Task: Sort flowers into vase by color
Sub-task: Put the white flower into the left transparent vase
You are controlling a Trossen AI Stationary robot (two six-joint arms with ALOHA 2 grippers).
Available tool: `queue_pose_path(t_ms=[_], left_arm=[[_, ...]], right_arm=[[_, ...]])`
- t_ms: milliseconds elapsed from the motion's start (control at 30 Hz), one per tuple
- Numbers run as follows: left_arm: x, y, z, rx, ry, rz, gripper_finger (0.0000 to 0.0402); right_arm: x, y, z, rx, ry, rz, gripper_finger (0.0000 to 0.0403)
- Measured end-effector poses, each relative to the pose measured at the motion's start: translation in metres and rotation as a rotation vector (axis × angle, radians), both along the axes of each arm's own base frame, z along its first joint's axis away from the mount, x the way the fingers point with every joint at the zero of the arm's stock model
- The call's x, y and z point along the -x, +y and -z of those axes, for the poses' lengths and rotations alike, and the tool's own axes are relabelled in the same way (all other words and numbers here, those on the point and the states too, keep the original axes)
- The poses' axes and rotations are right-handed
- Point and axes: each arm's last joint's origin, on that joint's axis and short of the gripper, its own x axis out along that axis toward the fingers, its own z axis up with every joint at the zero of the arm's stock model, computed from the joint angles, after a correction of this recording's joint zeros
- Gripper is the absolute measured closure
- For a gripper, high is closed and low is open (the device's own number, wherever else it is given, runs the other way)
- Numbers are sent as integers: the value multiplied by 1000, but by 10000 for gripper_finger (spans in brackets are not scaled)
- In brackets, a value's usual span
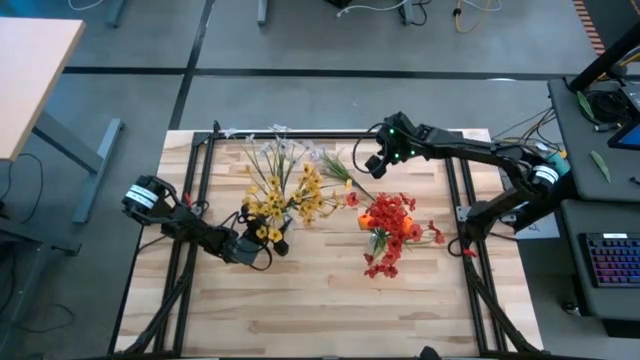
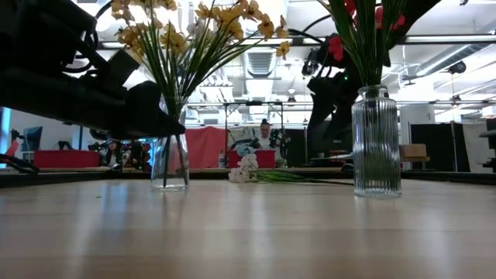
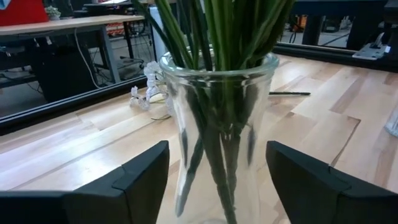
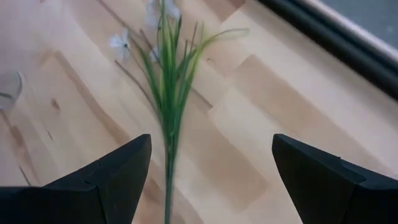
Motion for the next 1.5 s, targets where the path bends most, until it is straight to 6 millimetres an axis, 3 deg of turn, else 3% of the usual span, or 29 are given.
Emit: queue_pose_path(t_ms=[367,633,867,1133,1500], left_arm=[[3,-8,-7,-44,24,45,112],[15,-16,-20,-64,44,54,109],[32,-26,-43,-12,29,173,109],[60,-40,-65,33,-7,300,109],[92,-50,-93,158,-127,449,109]], right_arm=[[-1,8,28,63,-89,-30,78],[-15,33,36,120,-129,-131,78],[-27,44,44,162,-91,-144,78],[-41,40,75,151,-61,-136,78],[-50,36,96,155,-68,-137,78]])
